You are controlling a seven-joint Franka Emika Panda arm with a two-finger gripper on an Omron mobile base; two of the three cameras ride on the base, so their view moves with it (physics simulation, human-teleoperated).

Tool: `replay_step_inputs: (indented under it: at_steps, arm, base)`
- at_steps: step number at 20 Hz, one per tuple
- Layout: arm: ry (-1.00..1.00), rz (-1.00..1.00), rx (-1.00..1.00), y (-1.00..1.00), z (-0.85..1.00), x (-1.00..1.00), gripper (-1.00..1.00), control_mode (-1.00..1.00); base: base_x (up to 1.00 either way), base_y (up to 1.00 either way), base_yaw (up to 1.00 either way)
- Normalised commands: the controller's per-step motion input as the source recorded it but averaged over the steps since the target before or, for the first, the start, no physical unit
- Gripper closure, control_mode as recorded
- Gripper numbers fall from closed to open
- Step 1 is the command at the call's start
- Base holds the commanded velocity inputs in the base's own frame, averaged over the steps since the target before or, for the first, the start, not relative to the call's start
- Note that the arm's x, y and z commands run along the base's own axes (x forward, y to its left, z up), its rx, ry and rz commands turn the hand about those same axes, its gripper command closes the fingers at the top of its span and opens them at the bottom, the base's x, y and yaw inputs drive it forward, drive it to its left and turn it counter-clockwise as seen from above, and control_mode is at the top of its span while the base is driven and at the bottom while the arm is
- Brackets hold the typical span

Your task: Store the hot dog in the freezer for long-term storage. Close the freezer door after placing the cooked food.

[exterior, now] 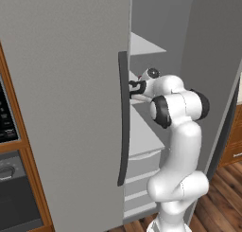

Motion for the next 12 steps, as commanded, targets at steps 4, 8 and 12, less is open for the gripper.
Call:
replay_step_inputs:
  at_steps: [4,8,12]
  arm:
    - [0.0,0.0,0.0,0.0,0.76,-0.42,-1.0,-1.0]
    - [0.0,0.0,0.0,0.0,0.74,-0.54,-1.0,-1.0]
    - [0.0,0.0,0.0,0.0,0.67,-0.84,-1.0,-1.0]
  base:
    - [0.0,0.0,0.0]
    - [0.0,0.0,0.0]
    - [0.0,0.0,0.0]
